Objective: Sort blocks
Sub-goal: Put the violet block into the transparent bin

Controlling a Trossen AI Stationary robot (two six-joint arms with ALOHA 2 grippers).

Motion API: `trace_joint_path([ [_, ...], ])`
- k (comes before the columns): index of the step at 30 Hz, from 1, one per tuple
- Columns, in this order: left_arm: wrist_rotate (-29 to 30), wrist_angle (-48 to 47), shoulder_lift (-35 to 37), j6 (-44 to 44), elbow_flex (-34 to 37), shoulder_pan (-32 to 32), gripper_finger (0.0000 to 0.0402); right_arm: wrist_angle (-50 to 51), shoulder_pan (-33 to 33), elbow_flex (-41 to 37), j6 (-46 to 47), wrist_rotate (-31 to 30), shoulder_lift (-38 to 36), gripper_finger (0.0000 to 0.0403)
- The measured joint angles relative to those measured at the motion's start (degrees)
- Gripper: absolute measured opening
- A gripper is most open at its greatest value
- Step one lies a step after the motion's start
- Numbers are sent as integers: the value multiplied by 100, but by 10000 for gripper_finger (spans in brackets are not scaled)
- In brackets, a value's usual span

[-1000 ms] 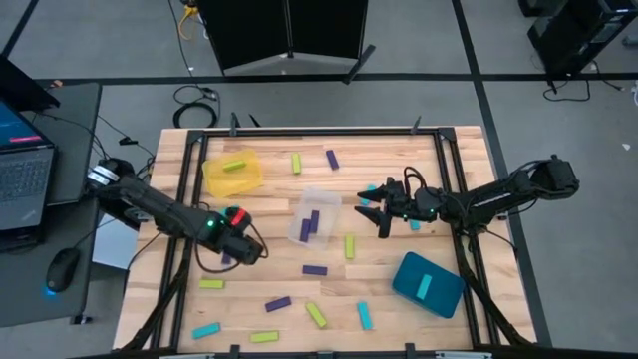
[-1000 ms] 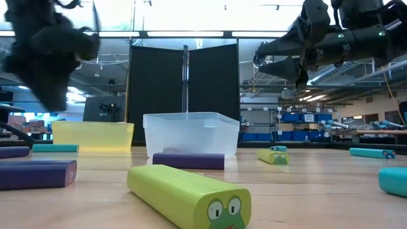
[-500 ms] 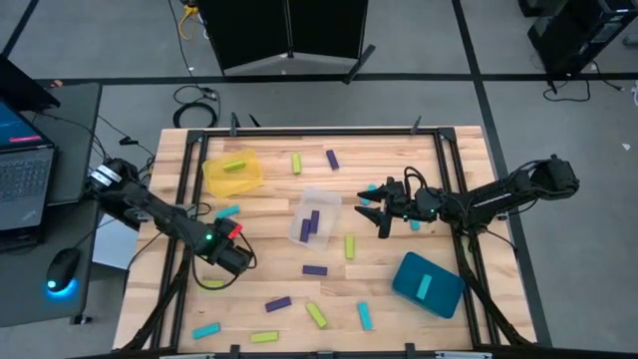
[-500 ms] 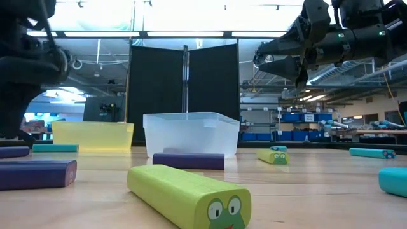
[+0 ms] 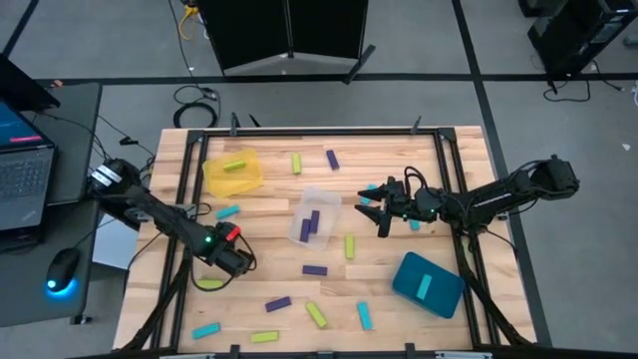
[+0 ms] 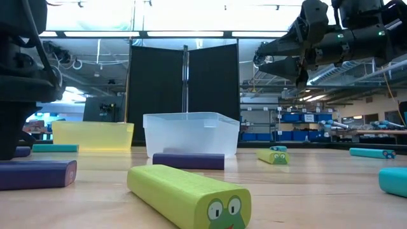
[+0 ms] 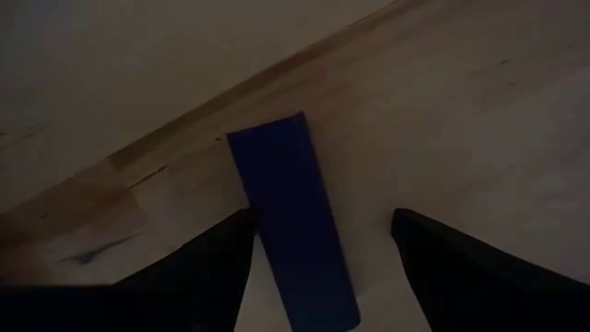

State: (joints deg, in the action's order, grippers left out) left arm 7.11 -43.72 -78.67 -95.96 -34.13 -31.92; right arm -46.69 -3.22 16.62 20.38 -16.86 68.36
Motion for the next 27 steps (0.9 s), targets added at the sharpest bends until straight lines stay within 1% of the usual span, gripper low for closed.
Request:
trace_joint_path([
  [14,59,28,-12,102,13,-9,273,-1,2,1,0,-22,-1,247],
  [17,61,27,-12,138,13,-9,266,-1,2,1,2,-22,-1,247],
  [19,65,36,-14,248,13,-9,250,-1,2,1,2,-24,0,247],
  [21,73,71,-14,310,15,-9,222,-2,2,1,2,-22,-1,247],
  [27,86,103,-19,435,16,-9,114,-11,2,1,2,-22,-2,247],
])
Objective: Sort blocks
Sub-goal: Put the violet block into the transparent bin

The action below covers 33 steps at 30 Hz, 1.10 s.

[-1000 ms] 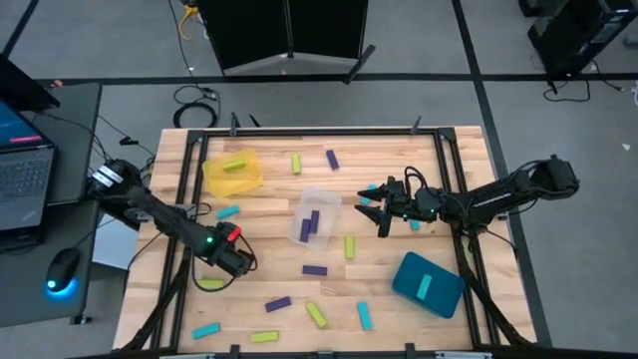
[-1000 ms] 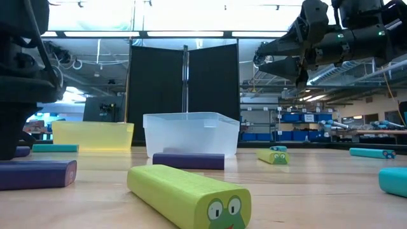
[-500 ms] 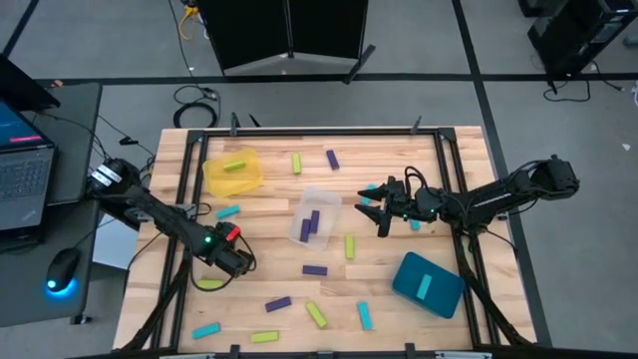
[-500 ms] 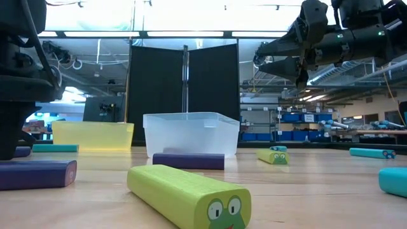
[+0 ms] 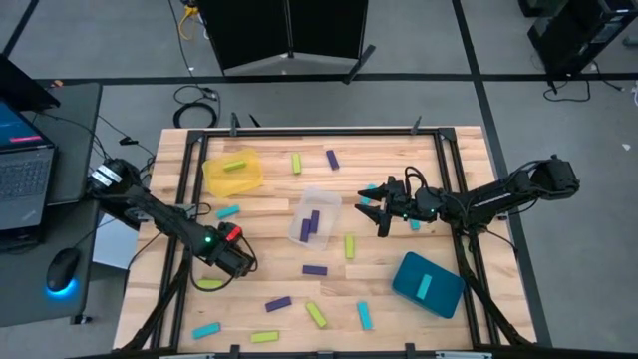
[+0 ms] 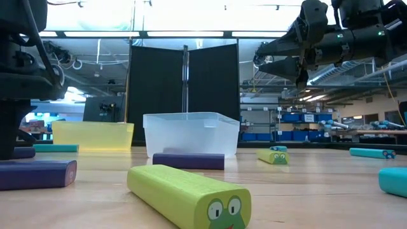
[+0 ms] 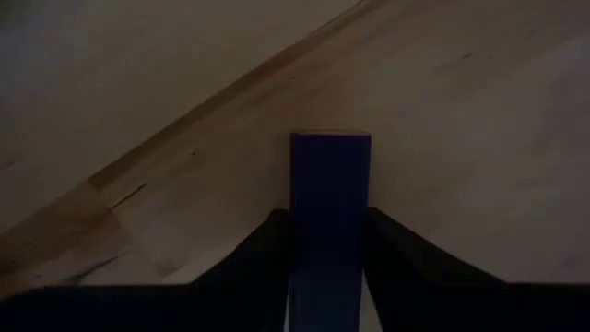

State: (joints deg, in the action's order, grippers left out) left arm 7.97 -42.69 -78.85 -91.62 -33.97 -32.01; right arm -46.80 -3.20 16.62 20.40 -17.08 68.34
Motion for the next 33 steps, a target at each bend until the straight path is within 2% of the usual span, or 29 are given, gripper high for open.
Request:
trace_joint_path([
  [1,2,-8,0,12,0,0,104,-8,0,0,0,0,2,247],
  [8,149,-184,-3,381,-216,-2,103,-162,0,3,3,0,0,247],
  [11,814,-444,44,756,-695,10,103,-162,0,4,44,0,0,247],
  [15,2119,-412,68,1828,-1361,179,103,-197,0,4,44,0,2,247],
  [18,3011,335,51,2909,-1678,508,103,-339,0,4,43,0,0,247],
  [22,3461,2213,-60,4696,-1712,1093,103,-536,-18,7,41,1,0,247],
  [25,3449,3530,-299,5853,-1716,1498,103,-669,-81,7,42,21,1,247],
  [27,3226,4250,-543,6334,-1721,1748,103,-820,-149,7,42,55,0,247],
  [30,2858,4743,-944,6544,-1721,2108,103,-977,-277,7,14,71,-15,247],
  [33,2745,4922,-1321,6458,-1714,2361,111,-959,-429,66,-72,76,-20,247],
])
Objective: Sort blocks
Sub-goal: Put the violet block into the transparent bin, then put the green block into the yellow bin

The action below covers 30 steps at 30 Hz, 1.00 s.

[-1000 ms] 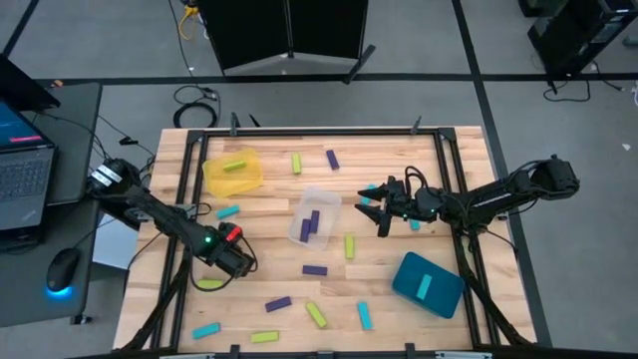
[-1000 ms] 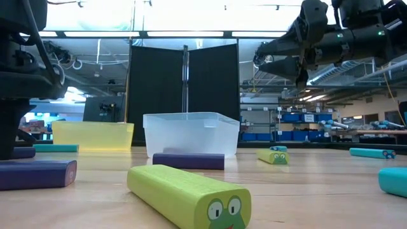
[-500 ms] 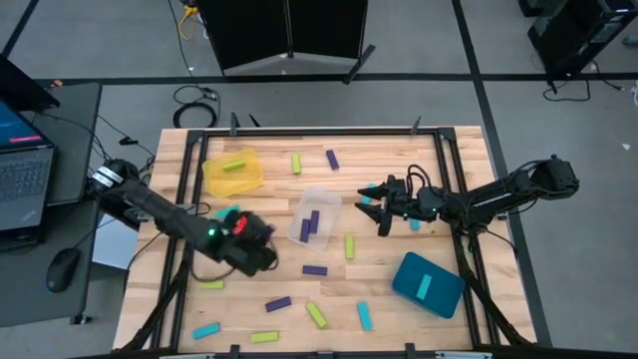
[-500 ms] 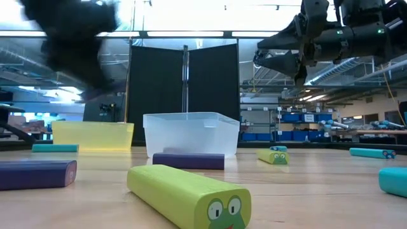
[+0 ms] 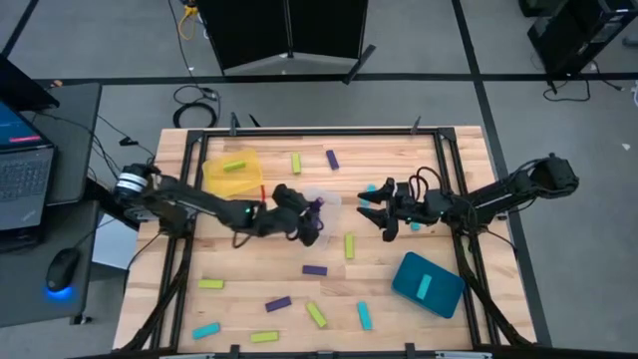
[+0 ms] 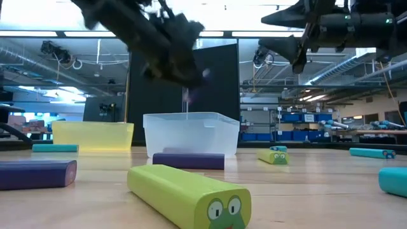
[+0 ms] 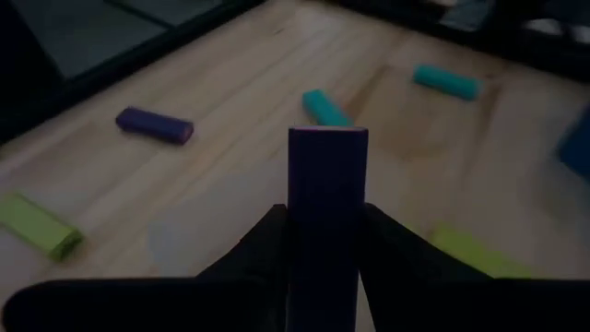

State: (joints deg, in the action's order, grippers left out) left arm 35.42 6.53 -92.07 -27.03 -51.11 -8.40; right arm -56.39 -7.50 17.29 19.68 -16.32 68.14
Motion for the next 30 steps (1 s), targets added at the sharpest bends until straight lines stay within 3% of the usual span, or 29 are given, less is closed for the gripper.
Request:
trace_joint_path([
  [3,-22,25,-194,-221,0,139,168,372,-147,199,-35,9,22,247],
  [7,-284,19,-190,-152,0,168,251,1727,-298,725,-39,-150,28,247],
  [11,-315,40,-41,-17,-2,139,295,3321,-412,1403,-20,-509,28,247],
  [15,-154,-189,307,47,-7,-11,300,4859,-501,2090,775,-669,28,247],
  [20,684,-814,1005,319,-9,-337,282,6683,-742,2846,1920,-1083,380,247],
  [25,1351,-1632,1657,390,-10,-557,264,7324,-871,3381,2794,-1168,1268,247],
  [30,1557,-1992,2073,254,36,-734,255,8127,-875,3903,3714,-740,2256,256],
])
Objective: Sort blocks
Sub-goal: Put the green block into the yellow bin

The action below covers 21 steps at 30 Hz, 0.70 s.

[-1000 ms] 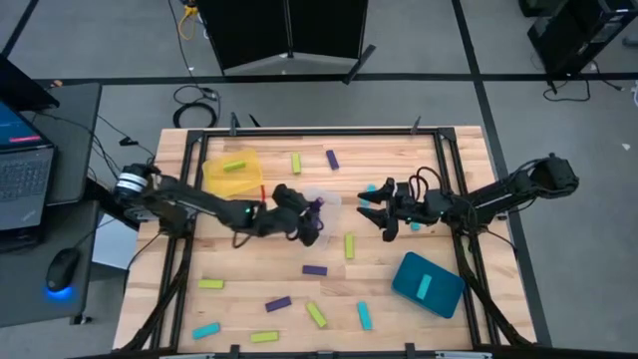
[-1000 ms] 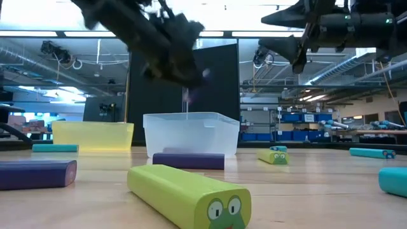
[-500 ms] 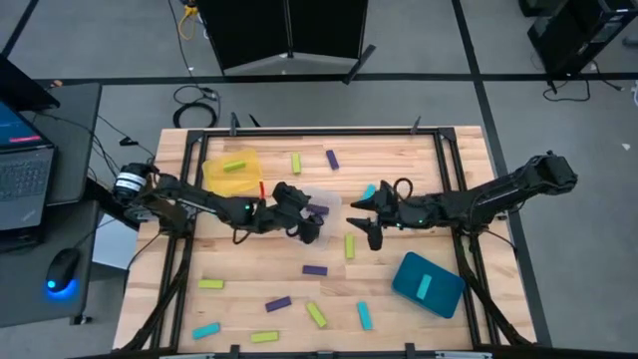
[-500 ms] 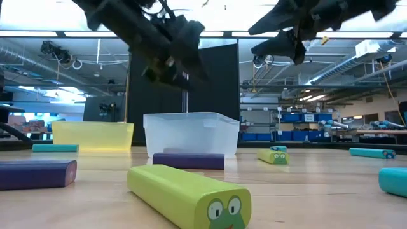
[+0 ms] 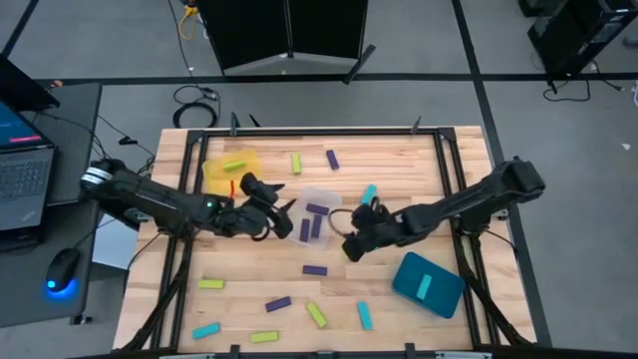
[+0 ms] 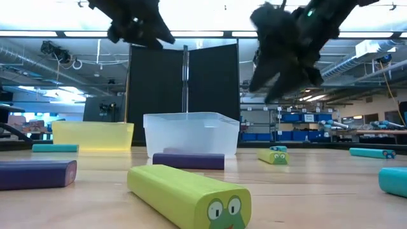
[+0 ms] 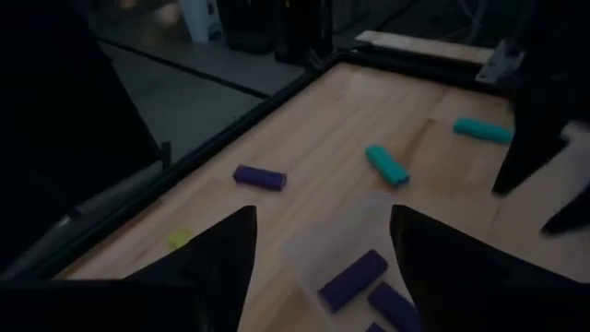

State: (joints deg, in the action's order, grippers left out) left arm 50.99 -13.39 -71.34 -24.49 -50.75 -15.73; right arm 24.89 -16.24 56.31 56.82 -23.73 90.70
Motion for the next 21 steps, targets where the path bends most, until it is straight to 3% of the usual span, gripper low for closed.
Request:
trace_joint_path([
  [12,148,81,438,-384,564,-264,254,1211,-246,1139,1314,122,1419,314],
  [21,144,177,466,-435,611,-472,254,1432,-390,1257,2212,49,1937,344],
])
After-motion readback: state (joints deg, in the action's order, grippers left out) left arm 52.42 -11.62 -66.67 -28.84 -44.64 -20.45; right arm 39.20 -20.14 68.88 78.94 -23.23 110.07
